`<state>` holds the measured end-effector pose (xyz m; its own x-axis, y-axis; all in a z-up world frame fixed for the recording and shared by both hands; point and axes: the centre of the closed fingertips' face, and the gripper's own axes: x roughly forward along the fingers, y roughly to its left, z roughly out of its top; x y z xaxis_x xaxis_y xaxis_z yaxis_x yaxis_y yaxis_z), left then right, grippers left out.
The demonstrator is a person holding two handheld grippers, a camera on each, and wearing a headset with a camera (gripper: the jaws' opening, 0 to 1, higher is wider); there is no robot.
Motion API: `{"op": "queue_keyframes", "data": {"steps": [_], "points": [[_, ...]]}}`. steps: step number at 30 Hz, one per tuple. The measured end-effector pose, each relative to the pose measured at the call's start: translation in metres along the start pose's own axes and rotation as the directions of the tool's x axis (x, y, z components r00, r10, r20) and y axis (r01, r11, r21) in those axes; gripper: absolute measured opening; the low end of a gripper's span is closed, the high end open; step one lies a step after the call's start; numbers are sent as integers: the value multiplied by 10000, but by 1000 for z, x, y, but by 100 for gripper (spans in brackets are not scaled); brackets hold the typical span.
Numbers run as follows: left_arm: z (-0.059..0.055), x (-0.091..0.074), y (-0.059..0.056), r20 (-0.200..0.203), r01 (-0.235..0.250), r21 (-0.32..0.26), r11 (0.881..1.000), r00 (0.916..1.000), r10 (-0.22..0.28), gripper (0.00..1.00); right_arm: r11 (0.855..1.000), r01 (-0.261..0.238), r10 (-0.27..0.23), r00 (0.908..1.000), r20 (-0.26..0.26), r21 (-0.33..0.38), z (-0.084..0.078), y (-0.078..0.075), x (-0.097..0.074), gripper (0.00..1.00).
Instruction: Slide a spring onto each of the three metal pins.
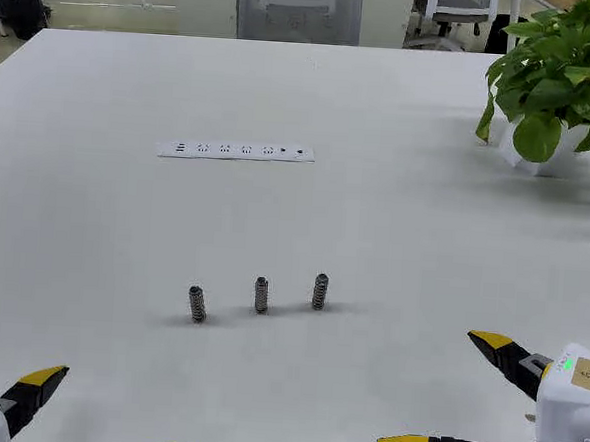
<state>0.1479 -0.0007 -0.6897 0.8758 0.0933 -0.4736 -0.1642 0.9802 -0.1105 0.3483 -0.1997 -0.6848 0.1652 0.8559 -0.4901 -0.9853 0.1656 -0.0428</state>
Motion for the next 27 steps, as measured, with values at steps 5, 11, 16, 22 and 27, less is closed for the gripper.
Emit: {"op": "queue_keyframes", "data": {"steps": [5, 11, 16, 22, 27], "points": [[15, 1, -8, 156, 86, 281, 9996, 9998, -91, 100, 10000, -22, 22, 10000, 67, 5, 1, 0, 1, 99], [23, 12, -12, 164, 116, 463, 9989, 9998, -124, 100, 10000, -61, 60, 9999, 124, 48, 2, 1, 0, 99], [21, 10, -18, -74, 277, 885, 9957, 9996, -272, 100, 9999, 38, -41, 9997, 260, 95, 5, -2, 0, 99], [22, 8, -21, -131, 364, 971, 9946, 9993, -353, 100, 9998, 92, -99, 9992, 397, 169, 9, 0, -1, 99], [28, 10, -17, -40, 222, 942, 9953, 9998, -219, 100, 9999, 107, -108, 9991, 421, 11, 11, 1, 0, 99]]}}
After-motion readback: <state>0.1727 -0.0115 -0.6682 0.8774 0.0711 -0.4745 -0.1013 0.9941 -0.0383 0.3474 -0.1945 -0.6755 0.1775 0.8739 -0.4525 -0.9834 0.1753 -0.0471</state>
